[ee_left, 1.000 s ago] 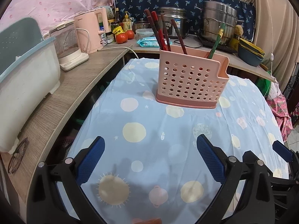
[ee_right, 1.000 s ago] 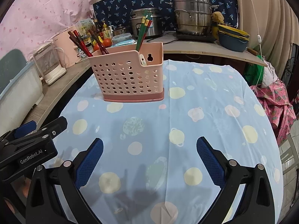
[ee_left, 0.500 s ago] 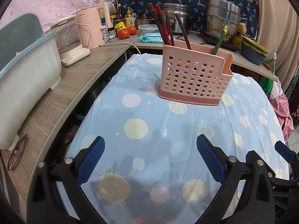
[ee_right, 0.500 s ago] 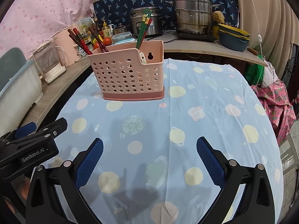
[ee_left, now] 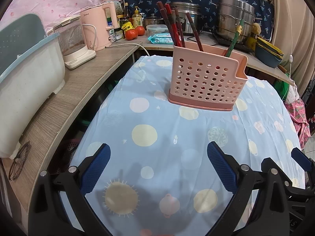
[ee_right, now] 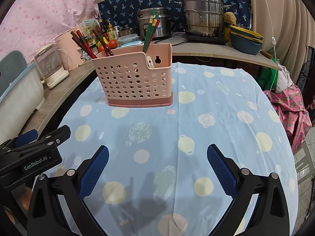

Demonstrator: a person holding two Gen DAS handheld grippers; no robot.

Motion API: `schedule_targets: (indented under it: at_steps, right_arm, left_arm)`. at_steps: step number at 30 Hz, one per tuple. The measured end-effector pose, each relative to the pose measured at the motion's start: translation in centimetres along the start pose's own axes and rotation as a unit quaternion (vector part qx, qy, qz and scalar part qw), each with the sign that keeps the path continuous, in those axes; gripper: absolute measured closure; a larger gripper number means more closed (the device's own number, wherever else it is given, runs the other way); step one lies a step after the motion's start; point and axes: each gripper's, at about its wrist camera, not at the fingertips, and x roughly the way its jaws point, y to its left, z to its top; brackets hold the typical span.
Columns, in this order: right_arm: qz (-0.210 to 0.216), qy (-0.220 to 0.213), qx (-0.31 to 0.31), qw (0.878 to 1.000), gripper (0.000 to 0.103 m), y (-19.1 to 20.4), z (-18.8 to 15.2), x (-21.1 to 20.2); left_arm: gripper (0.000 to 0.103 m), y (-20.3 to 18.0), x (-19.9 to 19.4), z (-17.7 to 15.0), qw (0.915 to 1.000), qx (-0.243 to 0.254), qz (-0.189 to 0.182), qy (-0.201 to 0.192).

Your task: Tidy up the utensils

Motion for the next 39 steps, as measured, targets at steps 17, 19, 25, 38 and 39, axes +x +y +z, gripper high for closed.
schedule_targets:
  at_steps: [17, 19, 25, 38, 39]
  right_arm:
    - [0.001, 0.002, 0.0, 1.0, 0.007, -0.03, 0.12, 0.16]
    - [0.001, 0.001, 0.0, 1.0, 0.007, -0.01, 0.12, 0.13]
    - [0.001, 0.002, 0.001, 1.0, 0.007, -0.04, 0.1, 0.2]
    - [-0.002, 0.003, 0.003, 1.0, 0.007, -0.09, -0.24, 0.29]
    - [-0.001, 0.003, 0.003, 1.0, 0.007, -0.1, -0.26, 0.27]
  left_arm:
    - [0.009, 0.24, 0.14, 0.02, 1.0, -0.001, 0.004, 0.0]
    - [0.009, 0.24, 0.14, -0.03, 1.0, -0.004, 0.006, 0.0]
    - [0.009, 0.46, 0.14, -0.15, 0.9999, -0.011, 0.012, 0.002]
    - [0.009, 0.21, 0.2, -0.14, 0.9999, -0.004, 0.012, 0.003]
    - [0.009, 0.18, 0.21, -0.14, 0.9999, -0.003, 0.011, 0.003]
